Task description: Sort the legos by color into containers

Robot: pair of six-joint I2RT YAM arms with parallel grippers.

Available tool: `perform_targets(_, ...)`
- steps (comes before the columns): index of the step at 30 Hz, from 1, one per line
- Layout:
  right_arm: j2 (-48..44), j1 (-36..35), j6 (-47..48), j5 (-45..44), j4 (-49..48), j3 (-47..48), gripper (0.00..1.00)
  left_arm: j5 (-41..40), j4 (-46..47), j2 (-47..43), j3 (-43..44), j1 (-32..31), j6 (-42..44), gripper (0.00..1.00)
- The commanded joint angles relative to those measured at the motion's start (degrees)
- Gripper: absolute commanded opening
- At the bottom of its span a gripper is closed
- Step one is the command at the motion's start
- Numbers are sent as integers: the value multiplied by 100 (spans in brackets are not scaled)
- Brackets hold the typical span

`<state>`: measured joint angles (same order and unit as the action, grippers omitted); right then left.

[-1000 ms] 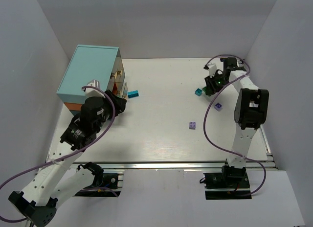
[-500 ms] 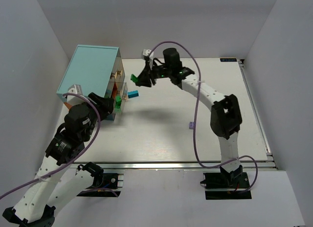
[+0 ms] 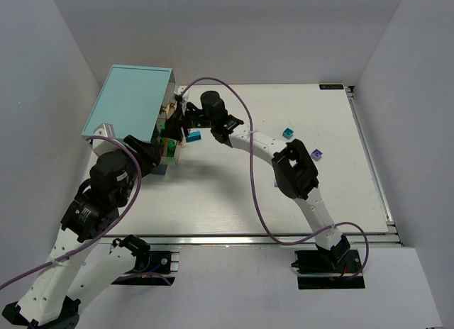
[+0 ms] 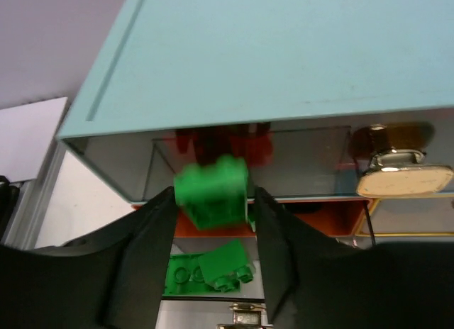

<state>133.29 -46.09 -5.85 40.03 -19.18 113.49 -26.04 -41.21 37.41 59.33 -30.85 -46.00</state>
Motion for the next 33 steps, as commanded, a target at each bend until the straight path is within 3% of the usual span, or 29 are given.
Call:
perform_targets(1, 91, 38, -128, -303, -456, 340, 55, 46, -72, 56, 175, 27, 3, 62)
perform_targets(5, 30, 91, -40, -198, -297, 332, 63, 213, 104, 170, 88, 27, 38, 62)
perform_targets(9, -93, 135, -83, -118, -253, 314, 62, 345, 350, 337, 17, 27, 100, 59)
perform_targets(12, -452, 310, -389, -153, -332, 235, 52, 477, 508, 556, -26, 27, 152, 50)
perform_targets(15, -934, 678, -697, -267, -402, -45, 27, 748, 807, 881, -132, 27, 170, 32)
perform_targets(16, -1067, 767, -759, -311, -402, -342, 9, 828, 929, 995, -202, 27, 179, 24)
perform_targets(17, -1234, 959, -804, -338, -385, -528, 0, 898, 983, 1136, -220, 27, 179, 16)
perform_targets(20, -1858, 1512, -761, -557, -227, -1372, 0, 1127, 1185, 1733, -194, -35, 205, 0)
perform_targets(25, -2657, 2340, -322, -778, 659, -2330, 0, 1365, 1169, 3005, 104, -35, 371, 0)
perform_targets(33, -3731, 3175, -48, -734, 696, -4017, 0, 768, 545, 4906, 1254, 18, 1215, 4)
